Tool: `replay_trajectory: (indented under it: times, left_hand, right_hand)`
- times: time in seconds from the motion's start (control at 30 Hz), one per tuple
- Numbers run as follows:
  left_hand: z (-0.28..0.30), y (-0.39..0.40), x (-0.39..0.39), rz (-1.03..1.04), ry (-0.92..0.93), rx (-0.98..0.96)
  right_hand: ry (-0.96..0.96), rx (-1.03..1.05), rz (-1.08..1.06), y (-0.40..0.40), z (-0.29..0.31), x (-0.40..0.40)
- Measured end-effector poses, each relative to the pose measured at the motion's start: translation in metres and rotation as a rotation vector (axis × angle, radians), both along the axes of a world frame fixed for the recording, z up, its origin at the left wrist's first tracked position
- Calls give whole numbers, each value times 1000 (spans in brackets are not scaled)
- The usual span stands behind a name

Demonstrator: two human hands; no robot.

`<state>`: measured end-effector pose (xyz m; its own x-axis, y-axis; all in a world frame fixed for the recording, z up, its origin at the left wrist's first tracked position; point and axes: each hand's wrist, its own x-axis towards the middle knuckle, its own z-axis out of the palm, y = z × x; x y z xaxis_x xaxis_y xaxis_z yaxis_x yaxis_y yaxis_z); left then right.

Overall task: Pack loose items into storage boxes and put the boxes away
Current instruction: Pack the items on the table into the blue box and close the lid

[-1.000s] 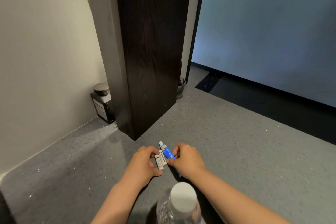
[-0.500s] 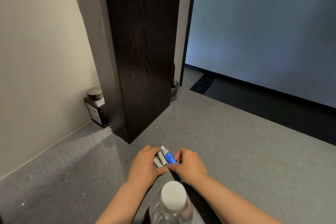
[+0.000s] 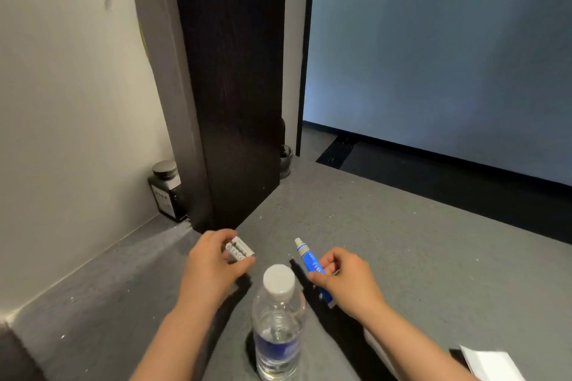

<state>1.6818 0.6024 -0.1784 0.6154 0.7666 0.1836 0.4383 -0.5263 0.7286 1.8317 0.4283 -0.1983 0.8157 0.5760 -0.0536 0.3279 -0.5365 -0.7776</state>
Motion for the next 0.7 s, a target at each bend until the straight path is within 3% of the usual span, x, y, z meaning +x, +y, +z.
replay_trajectory:
  times: [0.17, 0.33, 0.5, 0.7]
  left_hand:
    - [67, -36, -32, 46, -230, 78]
    - [119, -101, -34, -153, -392, 115]
    - [121, -168, -2, -506, -293, -18]
    - [114, -317, 30, -732, -287, 59]
  right_hand:
    - [52, 217, -141, -72, 32, -17]
    - [70, 379, -285, -150, 64, -37]
    - [58, 487, -334, -240, 93, -61]
    - [-49, 529, -518, -372, 107, -73]
